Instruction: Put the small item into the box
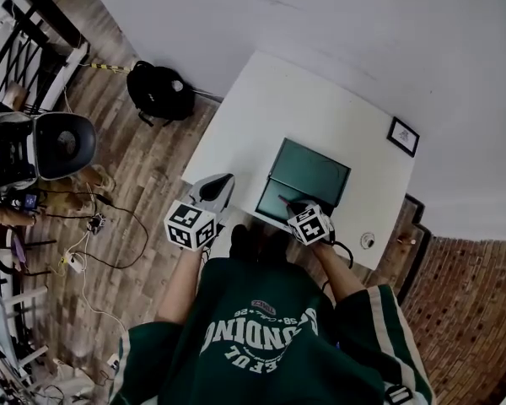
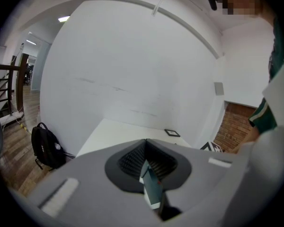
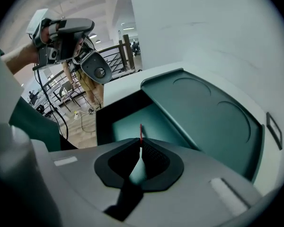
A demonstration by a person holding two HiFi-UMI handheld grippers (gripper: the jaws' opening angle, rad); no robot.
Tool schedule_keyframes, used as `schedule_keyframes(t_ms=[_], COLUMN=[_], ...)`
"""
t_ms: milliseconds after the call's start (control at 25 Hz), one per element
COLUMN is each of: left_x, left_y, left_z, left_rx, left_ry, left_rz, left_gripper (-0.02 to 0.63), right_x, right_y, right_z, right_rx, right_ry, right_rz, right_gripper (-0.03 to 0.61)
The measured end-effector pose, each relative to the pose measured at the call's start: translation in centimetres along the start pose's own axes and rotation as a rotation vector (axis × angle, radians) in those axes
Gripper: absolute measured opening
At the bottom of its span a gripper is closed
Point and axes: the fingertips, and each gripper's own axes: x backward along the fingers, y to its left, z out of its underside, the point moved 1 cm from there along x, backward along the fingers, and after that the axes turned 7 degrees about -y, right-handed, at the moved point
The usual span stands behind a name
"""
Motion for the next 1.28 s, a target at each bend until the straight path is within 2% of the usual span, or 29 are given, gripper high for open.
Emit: schedule_keyframes(t_ms=[240,440,600,880,1040,1280], left_x=[0.4,-0.3,-0.9,-2.0,-3.2,-5.0], left_y=[0.3,0.1,-0.3,-1.0,-1.5,-2.5], left_z=[-0.1,0.0,-0.3,-0.7,-1.0,-1.5], left_rx=[0.0,-0.003,-0.006,-0.018,-0.027,-0.051], left_ry=[0.0,0.004,0.007,0.018,0.021,0.028], left_rz=[0.001,0.016,0.039,0.09,0.122,0.175], left_gripper=[0.052,0.052,0.052,0.052,0.052,0.052], right_x=[-1.0,-1.2,-0.9,1.5,3.6,7.8], right_y=[0.2,0.5,0.4,0.4,-0.3,-2.7], right_z=[1.1,2.0,1.7,-1.0,-3.4,-7.1], right_rx=[0.017,-0.012,-0.034,-0.105,-0.149,-0.189], right_ry=[0.057,0.108,0.093,-0.045,-0.18,-0.373], right_rz=[-0.012,-0.061,-0.058,-0.026,-0.001,0.086], right_gripper=[0.017,0.028,0.034,0.02,0.003,0.002])
